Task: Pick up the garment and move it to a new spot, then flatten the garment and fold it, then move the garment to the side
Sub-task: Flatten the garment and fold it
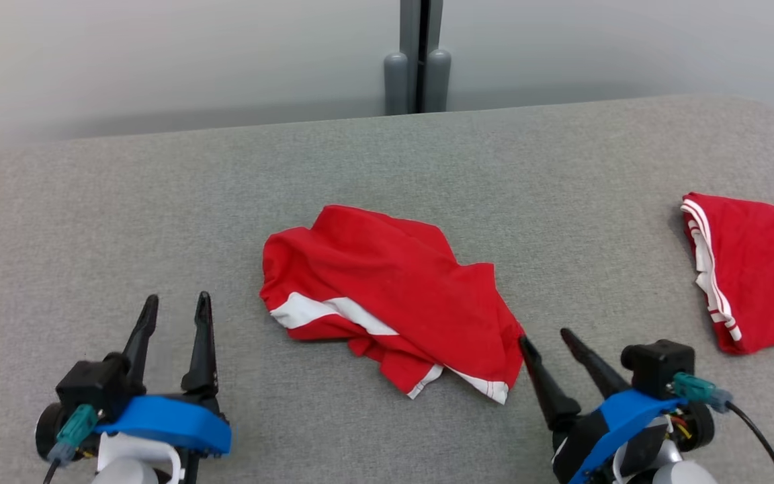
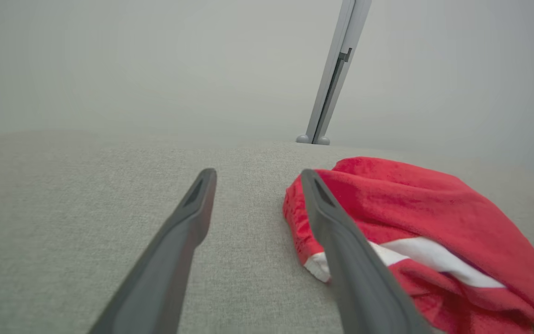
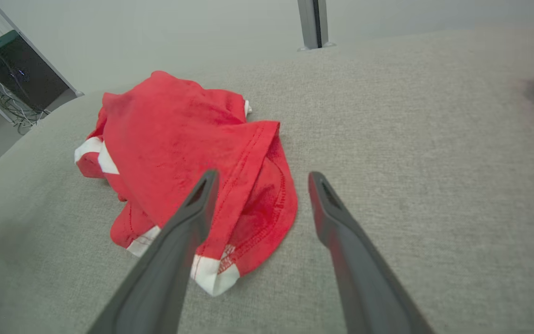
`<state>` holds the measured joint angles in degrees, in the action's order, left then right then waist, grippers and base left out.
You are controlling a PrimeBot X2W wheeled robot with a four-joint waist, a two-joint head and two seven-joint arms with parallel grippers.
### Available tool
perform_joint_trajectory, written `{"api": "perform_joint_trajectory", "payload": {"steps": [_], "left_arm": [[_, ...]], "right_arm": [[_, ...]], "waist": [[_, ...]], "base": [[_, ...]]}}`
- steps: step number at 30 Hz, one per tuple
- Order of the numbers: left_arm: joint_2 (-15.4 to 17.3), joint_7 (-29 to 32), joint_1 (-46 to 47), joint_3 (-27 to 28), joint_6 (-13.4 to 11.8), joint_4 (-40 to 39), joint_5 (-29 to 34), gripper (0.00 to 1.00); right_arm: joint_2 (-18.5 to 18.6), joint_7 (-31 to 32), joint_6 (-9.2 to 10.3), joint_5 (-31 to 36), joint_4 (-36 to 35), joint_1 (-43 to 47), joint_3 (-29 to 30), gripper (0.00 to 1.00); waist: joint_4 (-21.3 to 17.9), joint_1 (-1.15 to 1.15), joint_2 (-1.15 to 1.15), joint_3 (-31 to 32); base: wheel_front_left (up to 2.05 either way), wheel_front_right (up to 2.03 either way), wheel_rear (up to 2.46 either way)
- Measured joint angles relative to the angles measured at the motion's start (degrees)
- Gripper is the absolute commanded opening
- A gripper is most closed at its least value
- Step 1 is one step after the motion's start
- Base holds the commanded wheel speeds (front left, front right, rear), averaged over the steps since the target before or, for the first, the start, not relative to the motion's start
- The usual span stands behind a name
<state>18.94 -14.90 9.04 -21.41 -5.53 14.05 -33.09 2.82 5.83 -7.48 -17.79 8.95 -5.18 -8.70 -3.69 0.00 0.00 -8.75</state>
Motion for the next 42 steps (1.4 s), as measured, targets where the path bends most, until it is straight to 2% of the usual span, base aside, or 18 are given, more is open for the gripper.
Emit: {"api": "perform_joint_trajectory", "payload": {"steps": [8, 19, 20, 21, 22, 26, 34, 38, 42], "left_arm": [[0.51, -0.09, -3.5, 1.6, -1.57, -3.9, 0.58, 1.0], [0.48, 0.2, -3.94, 0.97, -2.21, -5.28, 0.79, 1.0], [0.48, 0.21, -4.0, 0.92, -2.25, -5.34, 0.78, 1.0], [0.48, 0.25, -4.06, 0.88, -2.27, -5.43, 0.78, 1.0], [0.48, 0.25, -4.1, 0.86, -2.46, -5.53, 0.77, 1.0], [0.6, 0.3, -4.37, 0.87, -2.76, -6.06, 0.68, 1.0], [0.97, 0.7, -5.16, 0.92, -3.3, -7.34, 0.32, 1.0], [1.3, 1.04, -4.99, 0.87, -3.53, -8.5, 0.36, 1.0], [1.38, 1.29, -3.56, 0.31, -3.33, -8.96, 0.76, 1.0]], "right_arm": [[-0.01, 4.98, 0.0, -4.7, 3.55, 0.05, -2.96, 1.0], [-0.03, 4.58, 0.0, -9.12, 10.55, -5.2, -6.11, 1.0], [-0.02, 4.16, 0.0, -9.09, 10.89, -5.46, -6.3, 0.53], [-0.02, 3.44, 0.0, -9.02, 11.05, -5.66, -6.3, 0.34], [-0.02, 2.76, 0.0, -8.95, 11.2, -6.0, -6.15, 0.0], [-0.02, 0.55, 0.0, -7.78, 11.23, -6.49, -4.83, 0.0], [-0.01, -0.07, 0.0, -5.54, 9.39, -7.88, -1.05, 0.0], [0.16, 1.27, 0.0, 0.57, 8.59, -14.77, 2.9, 0.0], [2.02, 1.93, 0.0, 4.0, 12.36, -20.59, 4.86, 0.0]], "waist": [[2.02, 0.0, 0.0, 0.0], [3.81, 0.0, 0.0, -0.19], [3.87, 0.0, 0.0, -0.15], [3.93, 0.0, 0.0, -0.09], [3.97, 0.0, 0.0, -0.03], [4.04, 0.0, 0.0, 0.27], [3.68, 0.0, 0.0, 0.26], [3.52, 0.0, 0.0, -0.82], [4.33, 0.0, 0.0, -1.85]], "base": [[0.0, 0.0, 0.0], [0.0, 0.0, 0.0], [0.0, 0.0, 0.0], [0.0, 0.0, 0.0], [0.0, 0.0, 0.0], [0.0, 0.0, 0.0], [0.0, 0.0, 0.0], [0.0, 0.0, 0.0], [0.0, 0.0, 0.0]]}}
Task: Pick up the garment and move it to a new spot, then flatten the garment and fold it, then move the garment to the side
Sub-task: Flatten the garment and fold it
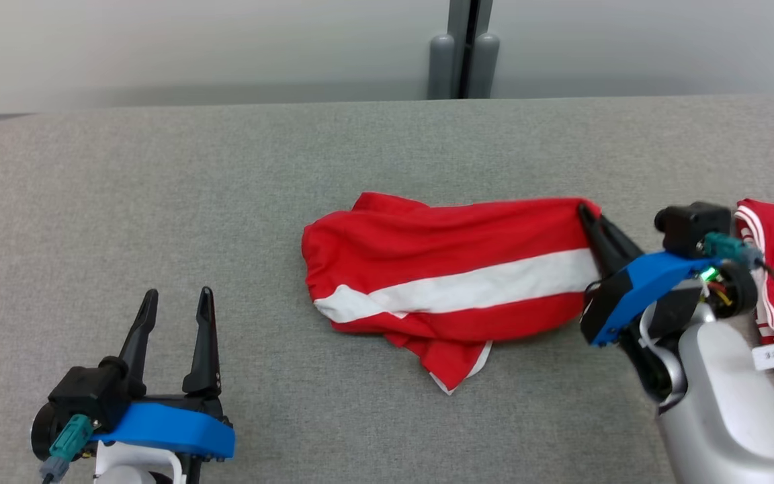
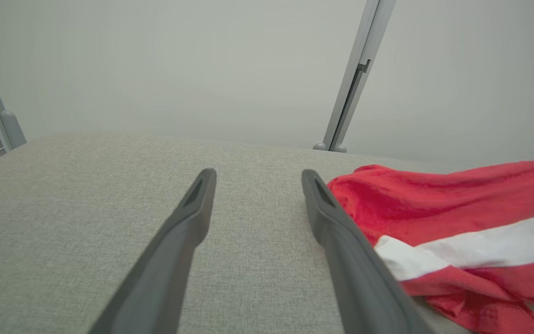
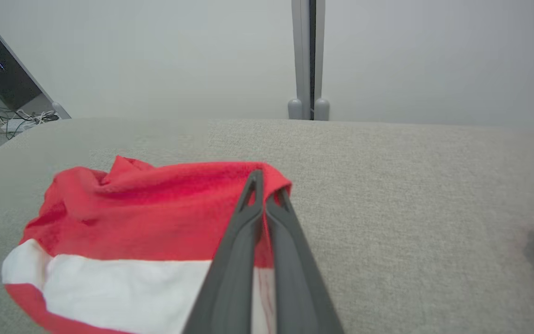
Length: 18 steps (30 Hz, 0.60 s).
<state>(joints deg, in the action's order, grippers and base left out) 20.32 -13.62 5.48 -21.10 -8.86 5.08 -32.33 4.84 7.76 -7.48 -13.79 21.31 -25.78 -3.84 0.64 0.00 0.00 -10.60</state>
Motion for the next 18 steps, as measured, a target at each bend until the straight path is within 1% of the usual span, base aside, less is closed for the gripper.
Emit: {"api": "perform_joint_trajectory", "payload": {"steps": [1, 2, 3, 7, 10, 11, 14, 18], "left_arm": [[-0.02, 0.02, 0.32, -0.13, 0.1, 0.02, 0.09, 1.0], [-0.05, 0.16, 0.65, -0.23, 0.15, 0.02, 0.13, 1.0], [-0.08, 0.18, 0.88, -0.34, 0.18, 0.04, 0.14, 1.0], [-0.33, 0.18, 1.4, -0.8, 0.32, 0.48, 0.27, 1.0], [-0.42, 0.15, 1.43, -0.97, 0.31, 0.83, 0.33, 1.0], [-0.46, 0.13, 1.37, -1.01, 0.25, 1.15, 0.31, 1.0], [-0.42, -0.08, 0.63, -0.71, -0.04, 1.6, 0.12, 1.0], [-0.38, -0.11, -0.38, -0.43, -0.25, 1.97, -0.05, 1.0]], "right_arm": [[0.37, -0.35, 0.0, 0.53, 1.24, -1.12, 0.26, 0.0], [0.8, -0.43, 0.0, 0.96, 2.67, -2.14, 0.42, 0.8], [1.13, -0.34, 0.0, 1.32, 4.17, -2.98, 0.53, 1.0], [1.59, -1.56, 0.0, 1.91, 7.97, -3.99, 0.52, 1.0], [1.83, -2.54, 0.0, 1.9, 8.87, -4.04, 0.96, 1.0], [2.22, -3.78, 0.0, 1.92, 9.1, -3.76, 1.68, 1.0], [2.47, -5.56, 0.0, 2.22, 8.1, -1.94, 2.48, 1.0], [1.96, -7.88, 0.0, 2.54, 4.0, 2.4, 2.91, 1.0]], "waist": [[0.27, 0.0, 0.0, -0.3], [0.53, 0.0, 0.0, -0.58], [0.78, 0.0, 0.0, -0.83], [1.3, -0.01, 0.0, -1.25], [1.08, -0.01, 0.0, -1.0], [0.66, -0.01, 0.0, -0.52], [-0.15, -0.01, 0.0, 0.52], [-1.37, -0.01, 0.0, 2.27]], "base": [[0.0, 0.0, 0.0], [0.0, 0.0, 0.0], [0.0, 0.0, 0.0], [0.0, 0.0, 0.0], [0.0, 0.0, 0.0], [0.0, 0.0, 0.0], [0.0, 0.0, 0.0], [0.0, 0.0, 0.0]]}}
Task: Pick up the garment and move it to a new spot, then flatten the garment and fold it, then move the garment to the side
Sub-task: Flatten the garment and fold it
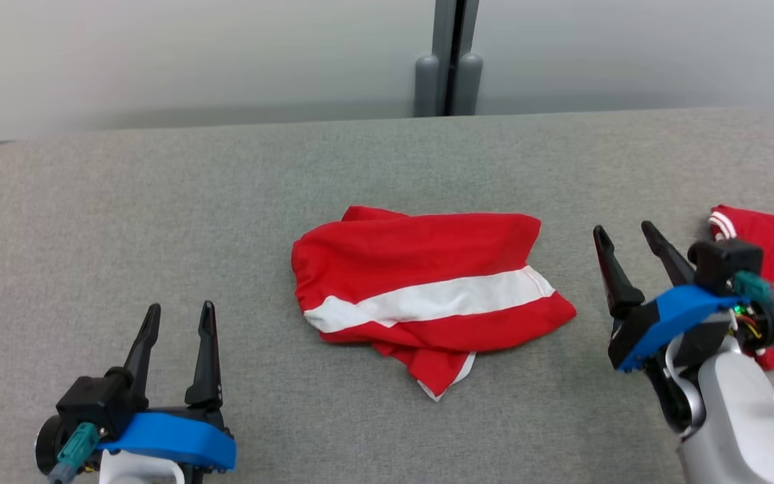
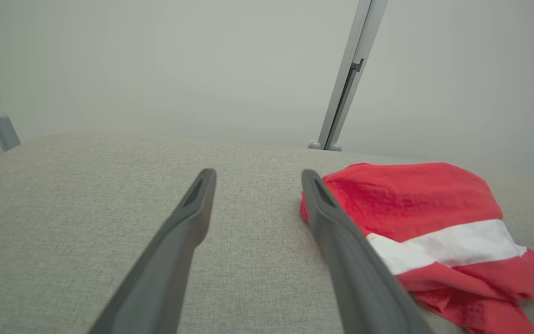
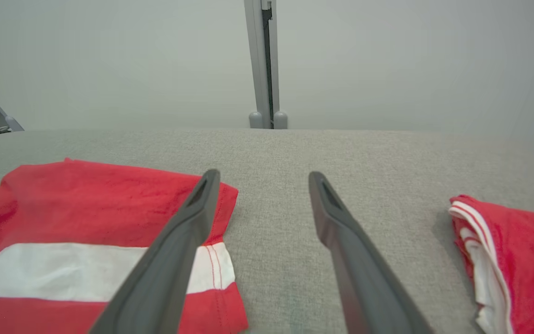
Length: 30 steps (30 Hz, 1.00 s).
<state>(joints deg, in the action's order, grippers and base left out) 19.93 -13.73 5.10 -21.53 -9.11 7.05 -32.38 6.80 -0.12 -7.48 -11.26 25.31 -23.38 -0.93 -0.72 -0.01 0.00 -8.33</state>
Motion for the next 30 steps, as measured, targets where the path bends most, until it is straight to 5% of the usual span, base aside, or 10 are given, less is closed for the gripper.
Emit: {"api": "perform_joint_trajectory", "payload": {"steps": [12, 30], "left_arm": [[0.09, -0.51, -4.51, 0.54, -0.94, 0.86, -1.01, 1.0], [0.11, -0.48, -5.33, 0.24, -1.38, 0.83, -1.59, 1.0]], "right_arm": [[-3.18, -3.41, 0.0, -0.13, -17.09, 16.95, -0.18, 1.0], [-3.82, -0.02, 0.0, 0.46, -21.05, 20.38, 0.49, 1.0]], "waist": [[-2.67, 0.01, 0.0, 4.94], [-2.35, 0.01, 0.0, 5.9]], "base": [[0.0, 0.0, 0.0], [0.0, 0.0, 0.0]]}}
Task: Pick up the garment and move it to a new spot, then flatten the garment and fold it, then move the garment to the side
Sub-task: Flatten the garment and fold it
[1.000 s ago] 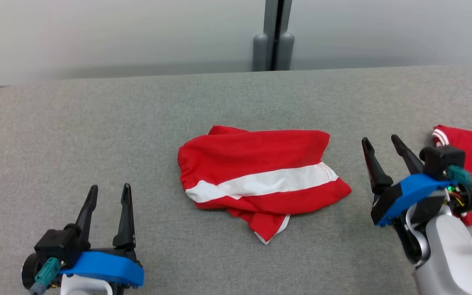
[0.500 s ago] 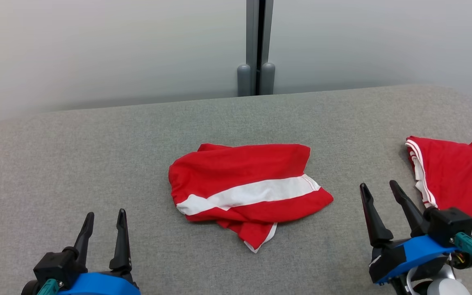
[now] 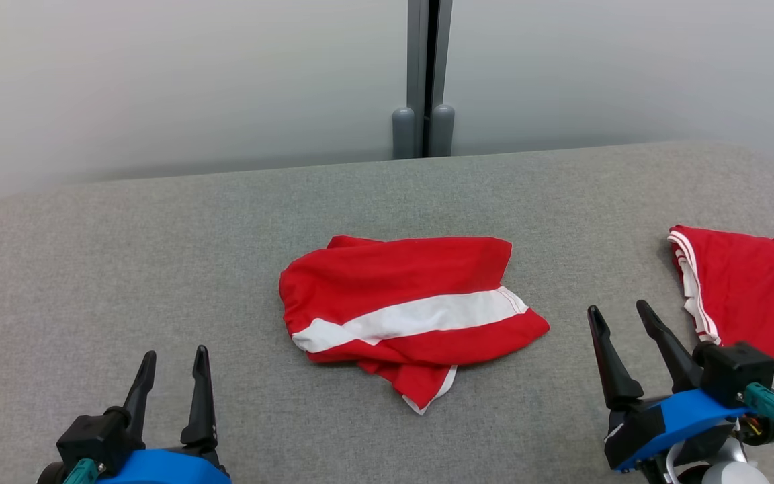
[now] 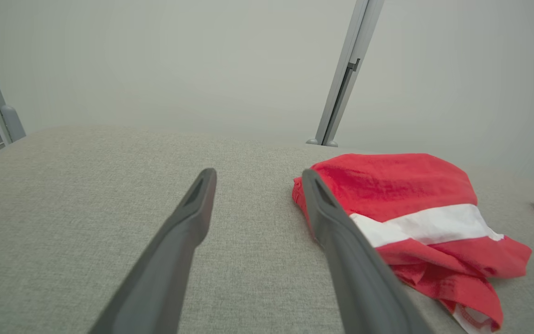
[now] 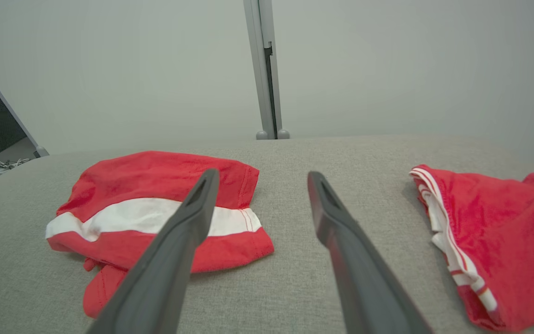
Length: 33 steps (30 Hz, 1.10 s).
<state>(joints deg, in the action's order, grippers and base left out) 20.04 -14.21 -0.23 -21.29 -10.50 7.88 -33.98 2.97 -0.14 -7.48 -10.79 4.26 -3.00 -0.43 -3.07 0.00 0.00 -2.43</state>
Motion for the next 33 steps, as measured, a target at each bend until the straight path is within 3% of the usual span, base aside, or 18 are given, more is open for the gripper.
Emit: {"api": "perform_joint_trajectory", "payload": {"steps": [7, 15, 21, 31, 32, 33], "left_arm": [[-0.26, 2.75, 1.75, -1.94, 1.6, 0.51, -0.65, 1.0], [-3.23, 11.77, 10.77, -6.41, 7.99, 8.96, -4.09, 1.0], [-6.42, 15.35, 16.57, -7.54, 11.98, 15.27, -7.11, 1.0], [-8.23, 18.18, 21.07, -8.9, 13.36, 20.82, -8.23, 1.0], [-8.39, 18.47, 21.68, -9.0, 13.17, 21.42, -8.21, 0.84], [-8.66, 18.58, 22.26, -9.07, 13.05, 21.82, -8.15, 0.43]], "right_arm": [[-0.04, 3.52, 0.0, -0.42, 1.88, -2.59, -1.62, 1.0], [-0.08, 13.54, 0.0, 0.67, 10.35, -13.45, -4.88, 1.0], [-0.08, 16.72, 0.0, 0.03, 20.81, -23.8, -7.91, 1.0], [-0.03, 16.83, 0.0, 0.67, 33.31, -31.22, -11.01, 1.0], [-0.03, 16.73, 0.0, 0.99, 34.64, -31.83, -10.92, 1.0], [-0.01, 16.71, 0.0, 1.56, 35.9, -32.4, -10.83, 1.0]], "waist": [[-0.3, 0.0, 0.0, -1.9], [-0.92, -0.01, 0.0, -5.84], [-0.82, -0.01, 0.0, -9.38], [0.55, -0.01, 0.0, -12.6], [0.68, -0.01, 0.0, -12.87], [0.79, -0.01, 0.0, -13.12]], "base": [[0.0, 0.0, 0.0], [0.0, 0.0, 0.0], [0.0, 0.0, 0.0], [0.0, 0.0, 0.0], [0.0, 0.0, 0.0], [0.0, 0.0, 0.0]]}}
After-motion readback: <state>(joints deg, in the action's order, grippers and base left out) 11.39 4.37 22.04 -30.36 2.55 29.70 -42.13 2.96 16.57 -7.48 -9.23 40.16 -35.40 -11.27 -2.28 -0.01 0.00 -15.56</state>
